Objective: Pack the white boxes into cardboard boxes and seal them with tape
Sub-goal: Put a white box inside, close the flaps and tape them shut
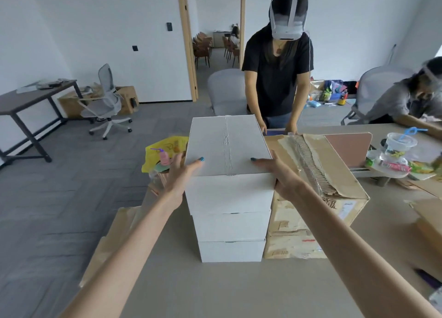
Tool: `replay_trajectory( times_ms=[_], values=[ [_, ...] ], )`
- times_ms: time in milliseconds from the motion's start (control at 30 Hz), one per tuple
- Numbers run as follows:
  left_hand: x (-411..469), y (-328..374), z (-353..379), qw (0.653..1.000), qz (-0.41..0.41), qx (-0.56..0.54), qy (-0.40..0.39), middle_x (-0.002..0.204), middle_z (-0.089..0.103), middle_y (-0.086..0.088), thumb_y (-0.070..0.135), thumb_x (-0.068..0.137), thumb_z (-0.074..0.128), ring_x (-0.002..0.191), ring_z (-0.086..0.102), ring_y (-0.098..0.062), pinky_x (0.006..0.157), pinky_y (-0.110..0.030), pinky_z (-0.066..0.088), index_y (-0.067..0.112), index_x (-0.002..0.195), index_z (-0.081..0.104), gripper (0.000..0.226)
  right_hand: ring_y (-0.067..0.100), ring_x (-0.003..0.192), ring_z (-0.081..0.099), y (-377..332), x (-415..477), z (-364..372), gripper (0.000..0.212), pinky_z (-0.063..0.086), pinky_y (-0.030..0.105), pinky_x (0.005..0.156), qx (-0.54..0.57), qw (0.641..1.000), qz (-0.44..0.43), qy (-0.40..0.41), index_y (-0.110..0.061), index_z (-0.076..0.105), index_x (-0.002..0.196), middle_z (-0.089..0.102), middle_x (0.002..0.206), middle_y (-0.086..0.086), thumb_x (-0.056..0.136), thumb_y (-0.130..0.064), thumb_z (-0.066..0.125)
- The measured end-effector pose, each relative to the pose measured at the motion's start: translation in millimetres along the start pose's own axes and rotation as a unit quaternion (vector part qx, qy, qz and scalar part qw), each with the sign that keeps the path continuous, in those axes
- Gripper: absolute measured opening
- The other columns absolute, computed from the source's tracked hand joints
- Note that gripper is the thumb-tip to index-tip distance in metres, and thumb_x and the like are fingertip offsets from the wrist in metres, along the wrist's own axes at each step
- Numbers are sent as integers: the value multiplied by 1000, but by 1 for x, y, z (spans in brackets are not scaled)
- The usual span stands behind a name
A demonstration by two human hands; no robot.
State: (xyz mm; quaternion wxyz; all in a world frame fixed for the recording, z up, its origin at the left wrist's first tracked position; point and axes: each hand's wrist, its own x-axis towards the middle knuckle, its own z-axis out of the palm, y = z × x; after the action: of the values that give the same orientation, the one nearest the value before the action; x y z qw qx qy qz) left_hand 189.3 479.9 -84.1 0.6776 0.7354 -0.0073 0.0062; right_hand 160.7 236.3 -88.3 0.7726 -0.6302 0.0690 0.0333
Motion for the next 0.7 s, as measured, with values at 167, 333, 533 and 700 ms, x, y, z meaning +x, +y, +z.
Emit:
replay_trajectory(
  times_ms=[167,333,533,700],
  values=[
    [-9,9,-5,999,17,-42,-6,99,72,20,19,83,73,100,69,-11,90,-33,52,20,120,62,39,25,106,67,0,-11,3,49,57,38,80,12,999,-49,0,-27,50,132,66,123,8,87,-11,63],
    [-13,45,-5,994,87,-62,-14,99,73,18,14,84,73,92,69,-4,82,-27,53,19,126,59,44,23,118,62,-22,-29,7,56,53,41,92,13,992,-127,8,-32,51,135,64,129,0,85,-13,67],
    [-21,71,16,984,148,-77,-70,121,69,8,25,74,72,111,66,-10,93,-30,51,20,133,55,61,21,118,61,-45,-68,-8,55,51,41,96,11,980,-190,51,-35,50,133,64,128,-3,86,-11,65],
    [-39,83,65,975,169,-82,-116,125,67,8,16,86,73,117,63,-14,97,-32,49,23,134,54,52,19,112,63,-59,-111,-49,58,55,35,83,17,972,-214,93,-39,49,133,64,126,-4,85,-10,66]
  ],
)
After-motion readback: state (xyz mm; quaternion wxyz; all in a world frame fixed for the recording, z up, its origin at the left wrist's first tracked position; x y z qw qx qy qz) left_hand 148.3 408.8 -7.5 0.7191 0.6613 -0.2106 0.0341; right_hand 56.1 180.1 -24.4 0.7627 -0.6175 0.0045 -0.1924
